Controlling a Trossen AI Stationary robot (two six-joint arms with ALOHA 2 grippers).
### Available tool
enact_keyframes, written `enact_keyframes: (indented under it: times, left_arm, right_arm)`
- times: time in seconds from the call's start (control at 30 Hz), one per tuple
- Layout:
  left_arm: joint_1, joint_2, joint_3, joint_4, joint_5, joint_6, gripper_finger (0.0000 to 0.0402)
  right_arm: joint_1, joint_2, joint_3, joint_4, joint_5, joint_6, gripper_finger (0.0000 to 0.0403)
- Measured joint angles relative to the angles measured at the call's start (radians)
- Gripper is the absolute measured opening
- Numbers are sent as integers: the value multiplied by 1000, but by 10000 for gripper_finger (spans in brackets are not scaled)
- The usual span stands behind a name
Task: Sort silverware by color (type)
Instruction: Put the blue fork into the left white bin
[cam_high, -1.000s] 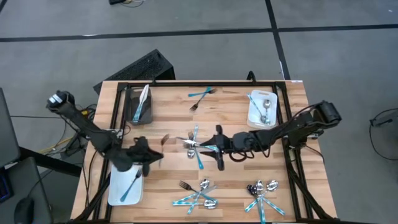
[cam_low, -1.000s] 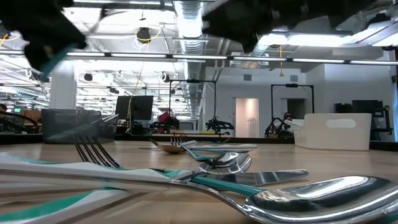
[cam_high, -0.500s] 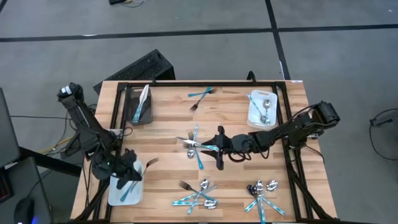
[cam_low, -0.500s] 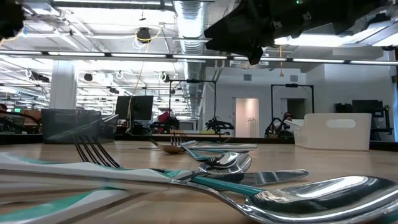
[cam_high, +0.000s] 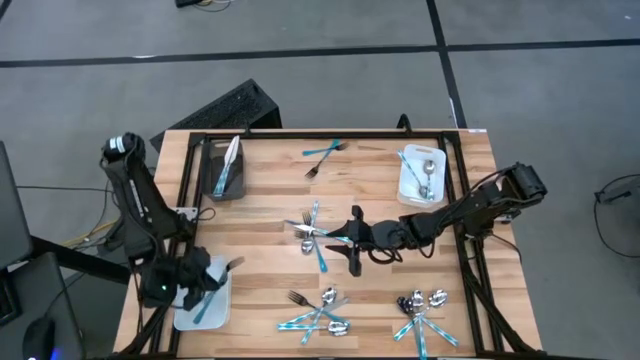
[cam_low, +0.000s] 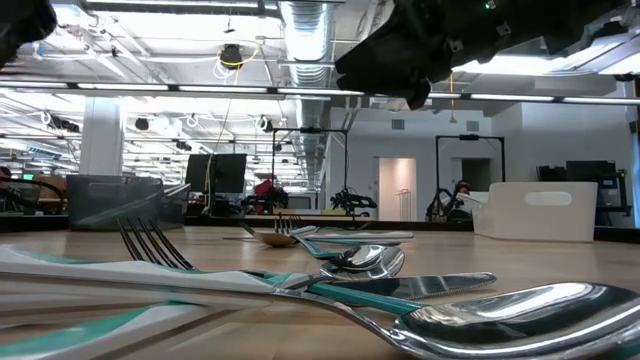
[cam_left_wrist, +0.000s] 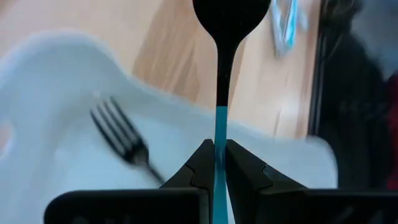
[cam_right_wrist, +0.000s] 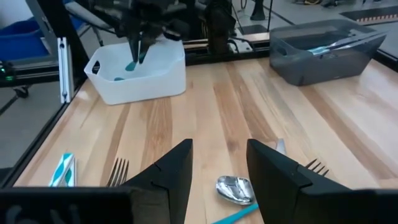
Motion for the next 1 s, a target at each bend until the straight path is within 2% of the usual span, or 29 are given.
enact_keyframes:
  times: [0.13, 0.37, 0.5, 0.8, 1.0]
  left_arm:
    - [-31, 38, 0, -8, 18, -65, 12]
    - [-90, 76, 0, -19, -97, -174, 17]
    - [-115, 94, 0, -47, -145, -222, 42]
    - [-120, 97, 0, -130, -152, -309, 117]
    - [-90, 97, 10, -132, -196, -308, 129]
  right_arm:
    - [-10, 0, 0, 8, 1, 0, 176]
    - [-21, 0, 0, 29, 4, 27, 176]
    - [-12, 0, 0, 28, 4, 31, 176]
    - [-8, 0, 0, 28, 4, 34, 176]
    - [-9, -11, 0, -24, 42, 38, 175]
